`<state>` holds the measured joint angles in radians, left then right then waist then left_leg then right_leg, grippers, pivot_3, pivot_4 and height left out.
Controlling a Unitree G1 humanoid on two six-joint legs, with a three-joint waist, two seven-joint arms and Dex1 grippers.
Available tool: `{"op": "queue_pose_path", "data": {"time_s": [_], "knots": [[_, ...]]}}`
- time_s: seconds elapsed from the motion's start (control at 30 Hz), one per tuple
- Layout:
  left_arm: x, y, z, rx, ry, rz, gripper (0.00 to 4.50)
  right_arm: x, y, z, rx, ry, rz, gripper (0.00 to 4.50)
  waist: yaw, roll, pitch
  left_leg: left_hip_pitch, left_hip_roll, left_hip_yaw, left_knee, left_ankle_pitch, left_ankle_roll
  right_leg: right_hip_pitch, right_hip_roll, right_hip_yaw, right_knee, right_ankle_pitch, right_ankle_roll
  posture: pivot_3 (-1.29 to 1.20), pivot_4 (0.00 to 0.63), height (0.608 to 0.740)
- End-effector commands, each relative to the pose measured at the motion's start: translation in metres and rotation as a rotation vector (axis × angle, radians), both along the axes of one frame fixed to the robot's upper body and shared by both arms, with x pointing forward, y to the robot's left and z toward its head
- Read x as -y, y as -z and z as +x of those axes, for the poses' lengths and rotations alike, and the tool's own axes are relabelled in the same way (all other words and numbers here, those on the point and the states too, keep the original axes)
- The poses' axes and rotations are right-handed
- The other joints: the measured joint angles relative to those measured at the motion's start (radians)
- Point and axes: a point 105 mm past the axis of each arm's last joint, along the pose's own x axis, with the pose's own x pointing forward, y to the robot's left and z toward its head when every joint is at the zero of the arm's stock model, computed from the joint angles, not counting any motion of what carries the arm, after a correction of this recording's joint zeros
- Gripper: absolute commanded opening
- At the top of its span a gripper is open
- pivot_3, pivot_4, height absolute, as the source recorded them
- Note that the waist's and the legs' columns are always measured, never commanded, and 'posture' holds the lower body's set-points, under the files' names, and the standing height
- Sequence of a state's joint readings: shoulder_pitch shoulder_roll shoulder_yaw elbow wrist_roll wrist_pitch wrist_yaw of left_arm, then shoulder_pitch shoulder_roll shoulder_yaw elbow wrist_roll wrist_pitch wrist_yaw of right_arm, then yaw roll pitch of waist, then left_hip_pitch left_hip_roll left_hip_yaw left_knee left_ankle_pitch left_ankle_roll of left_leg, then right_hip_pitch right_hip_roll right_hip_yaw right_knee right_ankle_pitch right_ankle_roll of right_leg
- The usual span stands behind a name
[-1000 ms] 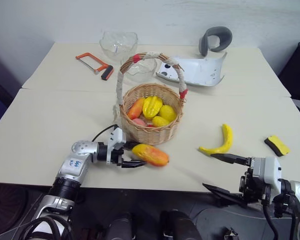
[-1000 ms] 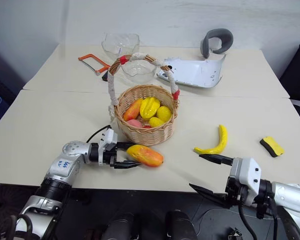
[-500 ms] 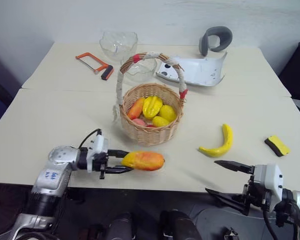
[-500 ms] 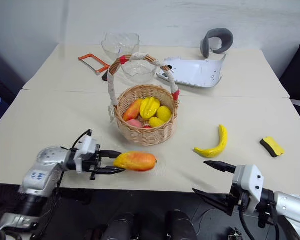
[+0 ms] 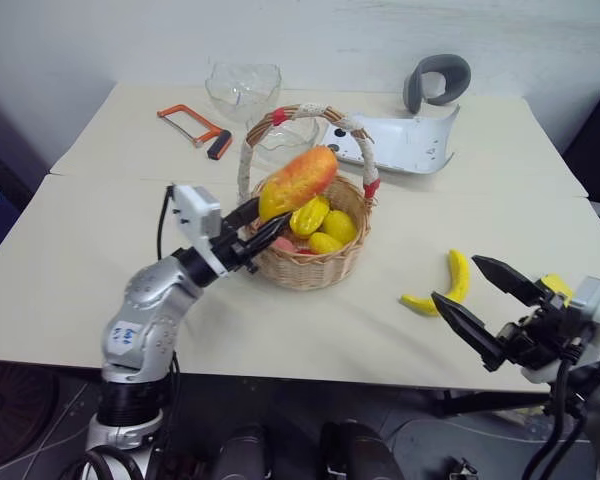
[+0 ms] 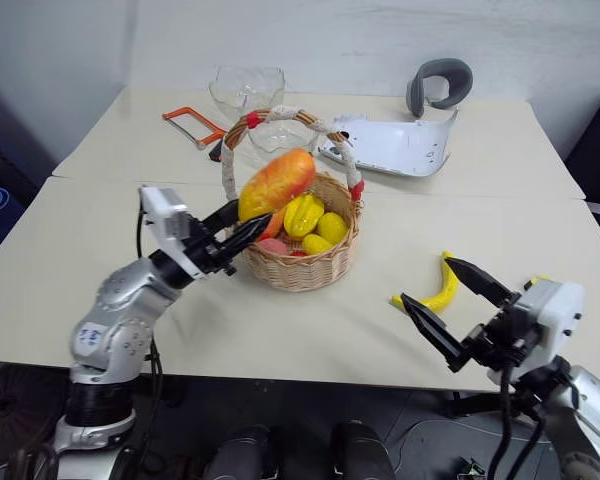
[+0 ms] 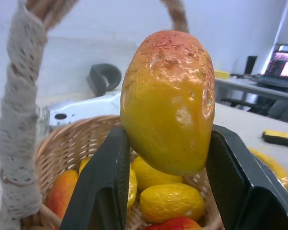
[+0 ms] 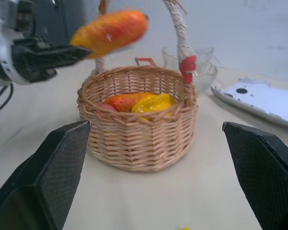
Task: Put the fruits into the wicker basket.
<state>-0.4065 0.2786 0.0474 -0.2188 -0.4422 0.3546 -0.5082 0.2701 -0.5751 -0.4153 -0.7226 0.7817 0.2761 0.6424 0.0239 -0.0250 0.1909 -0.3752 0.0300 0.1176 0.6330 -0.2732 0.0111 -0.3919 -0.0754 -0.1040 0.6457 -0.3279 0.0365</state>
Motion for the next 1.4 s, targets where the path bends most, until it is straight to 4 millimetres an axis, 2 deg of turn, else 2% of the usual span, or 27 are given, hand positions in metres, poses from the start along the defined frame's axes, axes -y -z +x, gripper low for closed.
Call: {"op": "queue_pose_path", "data": {"time_s": [0.03,0.1,0.13,0.17,0.23,0.33,0.4,0.43,0.5,0.57,0.67,0.73,0.8,0.9,1.0,1.17,1.3,1.4], "knots": [[0.002,-0.011,0.002,0.066,-0.025,0.002,3.39,-0.004,-0.006,-0.001,0.032,-0.005,-0.021,4.50,0.000,0.000,0.000,0.000,0.000,0.000,0.000,0.000,0.000,0.000,0.000,0.000,0.000,0.000,0.000,0.00,0.150,0.740],[0.005,-0.012,-0.004,0.107,0.037,0.040,4.01,-0.001,-0.003,-0.001,0.017,0.007,-0.044,4.50,0.000,0.000,0.000,0.000,0.000,0.000,-0.001,0.000,-0.001,0.000,0.000,0.000,0.000,0.000,0.000,0.00,0.150,0.740],[0.003,-0.018,-0.009,0.196,0.069,0.102,4.27,0.002,-0.001,0.000,0.010,0.010,-0.069,4.50,0.000,0.000,0.000,0.000,0.000,0.000,-0.001,0.000,-0.001,0.000,0.000,0.000,-0.001,0.000,0.000,0.00,0.150,0.740],[-0.008,-0.021,-0.012,0.219,0.102,0.124,4.42,0.009,-0.001,0.000,0.024,0.022,-0.126,4.50,-0.001,0.000,0.000,0.000,0.000,0.000,-0.001,0.000,-0.001,0.000,0.000,0.000,-0.001,0.000,0.000,0.00,0.150,0.740],[-0.026,-0.023,-0.017,0.212,0.173,0.157,4.42,0.023,0.003,0.000,0.037,0.030,-0.279,4.50,-0.002,0.000,0.000,0.000,0.000,0.001,-0.001,0.000,-0.001,-0.001,0.000,0.000,-0.001,0.000,0.000,0.00,0.150,0.740],[-0.053,-0.008,-0.035,0.128,0.353,0.347,4.42,0.068,0.012,-0.002,-0.027,0.071,-0.405,4.50,-0.003,0.000,0.000,0.001,0.001,0.002,-0.001,0.000,-0.001,0.000,0.001,0.000,-0.001,0.000,-0.001,0.00,0.150,0.740],[-0.074,0.000,-0.045,0.028,0.434,0.452,4.42,0.099,0.027,-0.008,-0.086,0.092,-0.513,4.50,-0.001,-0.001,0.001,0.001,0.001,0.002,-0.002,-0.001,0.000,0.000,0.001,0.000,-0.002,-0.001,-0.001,0.00,0.150,0.740],[-0.082,0.002,-0.049,-0.010,0.461,0.482,4.42,0.108,0.033,-0.011,-0.109,0.092,-0.548,4.50,-0.001,-0.001,0.001,0.001,0.001,0.002,-0.002,-0.001,0.000,0.000,0.001,0.000,-0.003,-0.001,-0.001,0.00,0.150,0.740],[-0.110,0.003,-0.055,-0.108,0.459,0.562,4.42,0.136,0.050,-0.020,-0.162,0.119,-0.634,4.50,0.000,-0.002,0.001,0.001,0.001,0.002,-0.003,-0.002,0.002,0.000,0.001,0.000,-0.003,-0.001,-0.001,0.00,0.150,0.740],[-0.127,0.002,-0.056,-0.153,0.431,0.584,4.42,0.155,0.061,-0.028,-0.192,0.148,-0.686,4.50,0.001,-0.001,0.001,0.000,0.001,0.002,-0.003,-0.003,0.003,0.000,0.001,0.000,-0.004,-0.001,-0.001,0.00,0.150,0.740],[-0.141,0.007,-0.059,-0.170,0.405,0.595,4.42,0.175,0.069,-0.034,-0.209,0.198,-0.726,4.50,-0.002,0.001,0.001,0.001,0.001,0.002,-0.003,-0.003,0.004,0.000,-0.001,0.000,-0.004,-0.001,-0.001,0.00,0.150,0.740],[-0.139,0.013,-0.061,-0.177,0.400,0.568,4.42,0.172,0.078,-0.037,-0.310,0.130,-0.747,4.50,-0.003,0.002,0.002,0.001,0.001,0.002,-0.003,-0.004,0.004,0.000,-0.001,0.000,-0.004,-0.001,-0.001,0.00,0.150,0.740],[-0.132,0.016,-0.067,-0.198,0.420,0.522,4.42,0.154,0.071,-0.025,-0.263,0.013,-0.842,4.50,-0.013,0.004,0.002,0.001,0.001,0.002,-0.003,-0.004,0.004,0.000,-0.002,0.001,-0.003,-0.001,-0.001,0.00,0.150,0.740],[-0.121,0.022,-0.074,-0.211,0.456,0.494,4.42,0.118,0.048,0.008,-0.128,-0.137,-0.963,4.50,-0.043,0.002,0.004,0.003,0.002,0.003,-0.003,-0.003,0.003,0.000,-0.001,0.001,-0.001,-0.001,-0.002,0.00,0.150,0.740],[-0.110,0.023,-0.077,-0.200,0.476,0.477,4.42,0.089,0.038,0.038,-0.110,-0.243,-1.029,4.50,-0.051,0.003,0.005,0.004,0.003,0.003,-0.003,-0.001,0.001,-0.001,-0.001,0.000,0.000,-0.001,-0.002,0.00,0.150,0.740],[-0.096,0.020,-0.072,-0.135,0.449,0.429,4.42,0.071,0.046,0.080,-0.166,-0.287,-1.085,4.50,-0.042,0.003,0.005,0.002,0.003,0.002,-0.003,0.001,-0.006,-0.003,-0.001,-0.002,0.002,-0.002,-0.004,0.00,0.150,0.740],[-0.083,0.022,-0.080,-0.104,0.454,0.389,4.42,0.058,0.054,0.108,-0.187,-0.337,-1.152,4.50,-0.041,0.004,0.005,-0.001,0.002,0.003,0.001,-0.001,-0.003,-0.003,-0.002,-0.002,0.001,-0.001,-0.003,0.00,0.150,0.740],[-0.077,0.023,-0.085,-0.097,0.454,0.373,4.50,0.054,0.054,0.119,-0.206,-0.356,-1.170,3.90,-0.044,0.004,0.006,-0.001,0.001,0.004,0.003,-0.001,-0.002,-0.003,-0.003,-0.002,0.001,-0.001,-0.002,0.00,0.150,0.740]]}}
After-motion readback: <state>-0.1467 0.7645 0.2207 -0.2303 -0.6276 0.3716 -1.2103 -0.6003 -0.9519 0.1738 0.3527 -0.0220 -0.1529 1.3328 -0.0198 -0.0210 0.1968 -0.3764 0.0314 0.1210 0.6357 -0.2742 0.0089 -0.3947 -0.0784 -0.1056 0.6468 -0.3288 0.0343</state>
